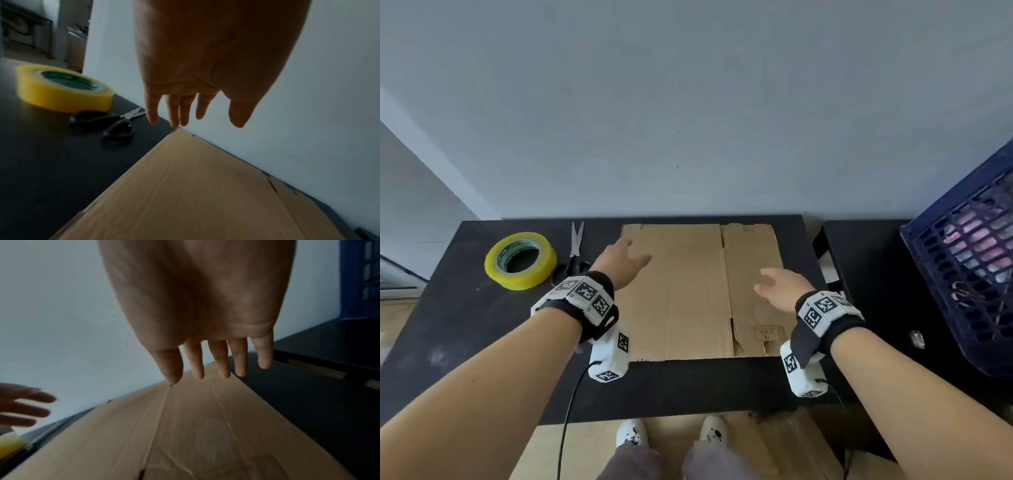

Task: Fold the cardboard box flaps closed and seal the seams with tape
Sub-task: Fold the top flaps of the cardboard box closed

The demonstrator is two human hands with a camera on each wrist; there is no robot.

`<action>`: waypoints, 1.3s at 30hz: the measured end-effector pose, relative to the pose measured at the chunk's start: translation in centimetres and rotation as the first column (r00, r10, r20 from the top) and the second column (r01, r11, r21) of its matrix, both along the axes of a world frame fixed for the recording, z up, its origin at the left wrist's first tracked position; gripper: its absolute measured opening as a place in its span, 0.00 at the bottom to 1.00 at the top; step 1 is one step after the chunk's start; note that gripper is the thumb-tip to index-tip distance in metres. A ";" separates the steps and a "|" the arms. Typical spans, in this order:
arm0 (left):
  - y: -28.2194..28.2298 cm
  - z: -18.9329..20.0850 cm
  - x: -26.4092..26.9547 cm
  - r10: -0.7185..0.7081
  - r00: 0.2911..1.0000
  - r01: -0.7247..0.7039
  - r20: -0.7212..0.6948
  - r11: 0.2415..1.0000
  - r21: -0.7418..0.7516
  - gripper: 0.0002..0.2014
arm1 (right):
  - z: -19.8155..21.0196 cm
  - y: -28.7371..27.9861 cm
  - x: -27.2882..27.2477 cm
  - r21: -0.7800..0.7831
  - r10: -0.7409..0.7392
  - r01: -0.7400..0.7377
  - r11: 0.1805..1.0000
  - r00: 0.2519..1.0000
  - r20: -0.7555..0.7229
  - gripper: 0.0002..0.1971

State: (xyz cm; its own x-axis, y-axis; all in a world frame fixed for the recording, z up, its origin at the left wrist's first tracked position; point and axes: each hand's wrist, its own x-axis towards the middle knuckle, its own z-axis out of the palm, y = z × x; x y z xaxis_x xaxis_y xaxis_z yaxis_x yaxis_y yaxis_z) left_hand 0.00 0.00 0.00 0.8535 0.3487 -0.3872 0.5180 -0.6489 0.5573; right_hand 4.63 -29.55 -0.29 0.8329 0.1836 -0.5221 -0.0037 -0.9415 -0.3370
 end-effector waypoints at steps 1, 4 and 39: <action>0.1 -0.3 -0.4 0.027 0.999 -0.027 -0.030 0.999 -0.021 0.33 | -0.3 -0.4 -0.3 -0.013 -0.012 0.012 1.000 1.000 -0.020 0.28; 0.9 -2.5 -1.1 0.117 0.989 -0.121 -0.094 0.992 -0.038 0.32 | -1.6 -1.6 -0.8 -0.052 -0.076 0.074 0.996 0.996 -0.041 0.28; 1.6 3.1 0.0 -0.022 0.994 0.015 -0.106 0.997 -0.073 0.33 | 2.8 -3.6 0.8 0.277 -0.391 0.374 0.885 0.920 0.008 0.22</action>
